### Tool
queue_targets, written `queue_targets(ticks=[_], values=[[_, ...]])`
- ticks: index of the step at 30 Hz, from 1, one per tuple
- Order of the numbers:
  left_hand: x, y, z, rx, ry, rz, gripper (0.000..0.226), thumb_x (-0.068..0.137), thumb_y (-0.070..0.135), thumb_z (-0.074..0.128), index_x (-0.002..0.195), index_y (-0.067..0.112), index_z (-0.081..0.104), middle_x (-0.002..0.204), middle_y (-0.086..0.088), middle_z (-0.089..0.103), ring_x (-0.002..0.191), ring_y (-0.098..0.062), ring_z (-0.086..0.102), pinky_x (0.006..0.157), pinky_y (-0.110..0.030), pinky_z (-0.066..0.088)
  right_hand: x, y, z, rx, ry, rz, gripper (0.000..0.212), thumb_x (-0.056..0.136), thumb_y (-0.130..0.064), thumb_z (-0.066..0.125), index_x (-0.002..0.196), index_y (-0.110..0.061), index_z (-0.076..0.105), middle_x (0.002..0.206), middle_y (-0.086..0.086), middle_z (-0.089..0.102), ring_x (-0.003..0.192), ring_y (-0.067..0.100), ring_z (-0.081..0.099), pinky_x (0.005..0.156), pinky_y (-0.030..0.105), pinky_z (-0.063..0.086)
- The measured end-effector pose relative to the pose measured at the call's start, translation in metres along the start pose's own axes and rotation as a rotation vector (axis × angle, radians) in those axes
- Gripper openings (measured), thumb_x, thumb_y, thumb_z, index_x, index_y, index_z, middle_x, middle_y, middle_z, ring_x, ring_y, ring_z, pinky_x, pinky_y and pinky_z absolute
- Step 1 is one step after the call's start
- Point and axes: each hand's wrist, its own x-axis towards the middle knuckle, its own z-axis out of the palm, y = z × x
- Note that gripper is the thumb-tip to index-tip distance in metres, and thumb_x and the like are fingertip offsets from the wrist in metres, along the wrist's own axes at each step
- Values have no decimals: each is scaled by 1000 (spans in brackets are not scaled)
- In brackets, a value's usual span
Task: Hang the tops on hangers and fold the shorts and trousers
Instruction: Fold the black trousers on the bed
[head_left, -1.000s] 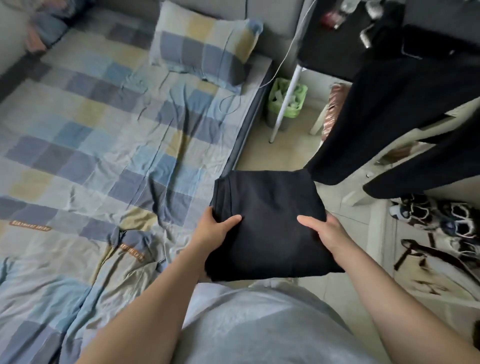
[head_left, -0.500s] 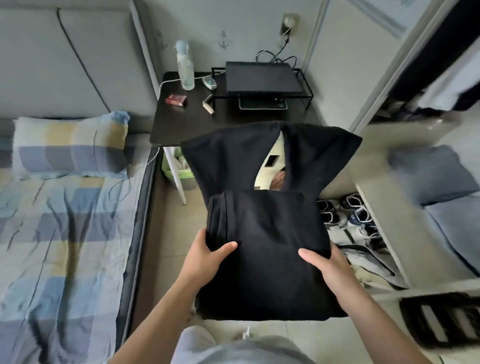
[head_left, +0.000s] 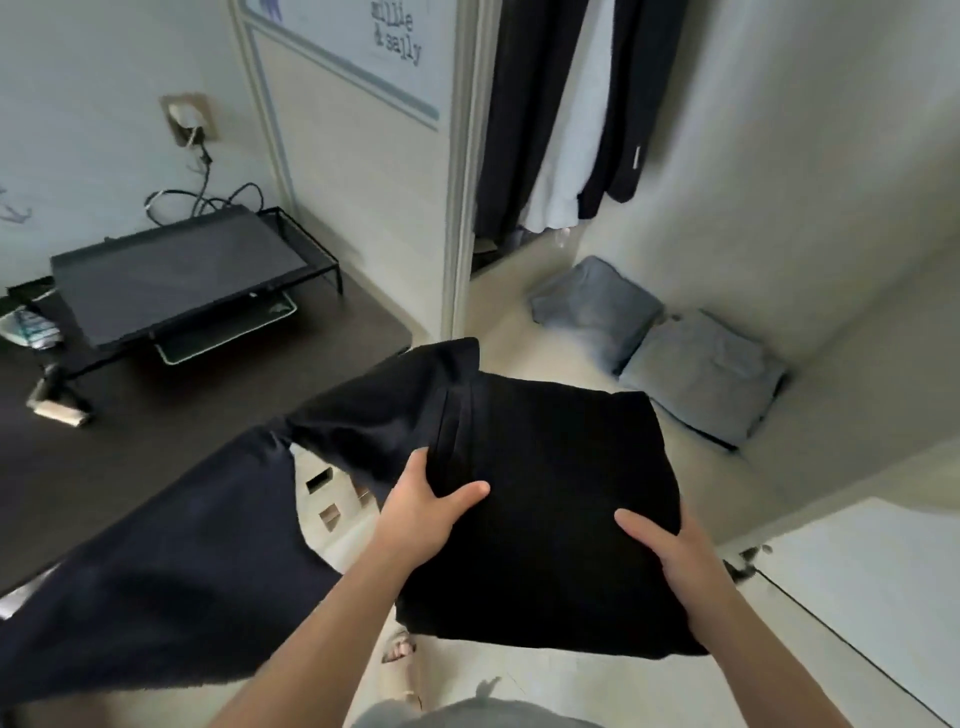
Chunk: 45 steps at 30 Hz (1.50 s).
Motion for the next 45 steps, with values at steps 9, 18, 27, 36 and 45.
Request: queue_targets(ticks=[9,18,27,36,45], values=[[110,38,16,29,-359,18,72,71,52,84,132,34,51,115,17,68,106,-6,66,97,-39,55,21,-15,12,203,207,73,69,53,-48,89,117,-43,64,110,-12,75,96,14,74,74,33,60],[189,76,67,78,-480,57,60,75,37,87,126,33,55,114,13,69,105,-9,67,98,-40,54,78,-19,-14,272,251,71,68,58,-42,88,120,-38,61,110,-12,74,98,11,73,77,28,59],[276,113,139,49,-315,77,33,80,33,82,102,44,59,94,30,70,85,6,68,62,-8,51,196,-31,-50,277,283,12,63,63,-40,84,116,-57,54,111,-28,68,98,-6,67,68,14,55],[394,111,202,217,-248,171,31,83,26,79,106,36,60,93,22,70,87,10,64,71,-9,47,319,-2,-55,383,371,21,54,77,-7,83,113,-43,64,106,-9,75,94,10,73,74,24,57],[532,125,259,301,-140,392,40,86,27,76,122,24,59,97,25,60,98,-9,62,79,-15,43,464,-10,-63,352,372,-47,56,66,-33,89,105,-60,60,105,-23,72,93,0,71,77,24,56]])
